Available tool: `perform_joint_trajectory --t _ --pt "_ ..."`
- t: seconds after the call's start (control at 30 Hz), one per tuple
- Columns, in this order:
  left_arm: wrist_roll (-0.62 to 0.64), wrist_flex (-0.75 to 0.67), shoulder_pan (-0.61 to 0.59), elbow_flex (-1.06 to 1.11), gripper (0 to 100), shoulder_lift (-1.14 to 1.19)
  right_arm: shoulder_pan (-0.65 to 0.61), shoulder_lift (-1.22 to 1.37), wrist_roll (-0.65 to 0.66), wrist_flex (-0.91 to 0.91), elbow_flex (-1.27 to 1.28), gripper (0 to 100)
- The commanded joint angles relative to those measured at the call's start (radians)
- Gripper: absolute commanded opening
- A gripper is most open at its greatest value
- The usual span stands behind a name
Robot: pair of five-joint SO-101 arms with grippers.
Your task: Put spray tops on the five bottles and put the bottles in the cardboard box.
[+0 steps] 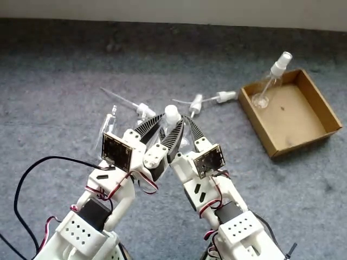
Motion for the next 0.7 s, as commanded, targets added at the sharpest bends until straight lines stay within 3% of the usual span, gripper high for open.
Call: perform_joint_trajectory --t 0.0,0.1,0.27,0.67 --pt "0.009 0.003 -0.038 0.005 1 0.005 0.005 -0.022 0.006 -0.015 0.105 10.1" --pt "-0.006 -0.008 -0.041 0.004 1 0.005 0.005 -0.022 0.006 -0.015 0.105 10.1" --pt "-0.201 -0.066 -0.035 0.016 1 0.005 0.007 -0.022 0.006 -0.015 0.105 10.1" --pt "-0.203 -0.069 -0.041 0.010 1 0.005 0.008 -0.022 0.006 -0.015 0.105 10.1"
